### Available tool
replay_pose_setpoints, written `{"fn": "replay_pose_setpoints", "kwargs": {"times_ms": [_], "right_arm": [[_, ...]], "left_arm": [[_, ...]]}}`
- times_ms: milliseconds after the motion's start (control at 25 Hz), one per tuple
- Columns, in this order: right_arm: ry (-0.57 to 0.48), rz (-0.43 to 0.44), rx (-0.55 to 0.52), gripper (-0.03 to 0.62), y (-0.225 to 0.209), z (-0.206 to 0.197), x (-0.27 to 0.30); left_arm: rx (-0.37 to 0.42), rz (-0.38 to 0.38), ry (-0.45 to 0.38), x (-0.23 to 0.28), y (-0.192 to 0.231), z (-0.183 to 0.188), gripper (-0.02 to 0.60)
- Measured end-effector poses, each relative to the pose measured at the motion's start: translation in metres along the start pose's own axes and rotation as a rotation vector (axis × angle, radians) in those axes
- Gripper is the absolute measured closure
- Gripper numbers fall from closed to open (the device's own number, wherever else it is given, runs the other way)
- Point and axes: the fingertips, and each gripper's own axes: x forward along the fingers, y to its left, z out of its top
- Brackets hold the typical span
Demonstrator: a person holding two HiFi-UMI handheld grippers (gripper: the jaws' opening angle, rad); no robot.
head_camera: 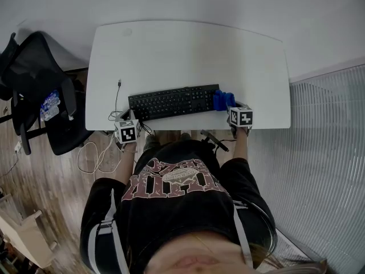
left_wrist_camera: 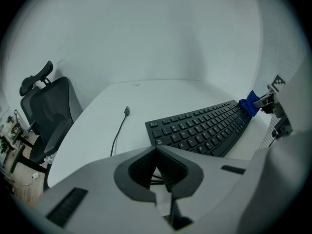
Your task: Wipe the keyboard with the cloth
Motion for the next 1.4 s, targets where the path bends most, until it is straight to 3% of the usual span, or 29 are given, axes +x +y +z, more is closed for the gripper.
{"fn": "replay_pose_setpoints", "kwargs": {"times_ms": [200,680,1120,1400], "right_arm": [[0.011,-0.016,-0.030,0.530,0.008,0.012,-0.008],[-0.039,0.110,-0.154,0.530,0.075,0.052,-0.014],[-0.069,0.445,-0.403,0.530,0.230,0.086,-0.010],[-0.031,0.648,-0.559,0.530,0.333,0.077,0.000]], "left_arm": [[-0.010,-0.003,-0.010,-0.001,0.001,0.002,0.546],[-0.013,-0.011,-0.017,-0.002,0.000,0.001,0.546],[-0.014,-0.021,-0.021,-0.001,0.001,0.000,0.546],[-0.018,-0.024,-0.025,0.000,0.001,0.001,0.546]]}}
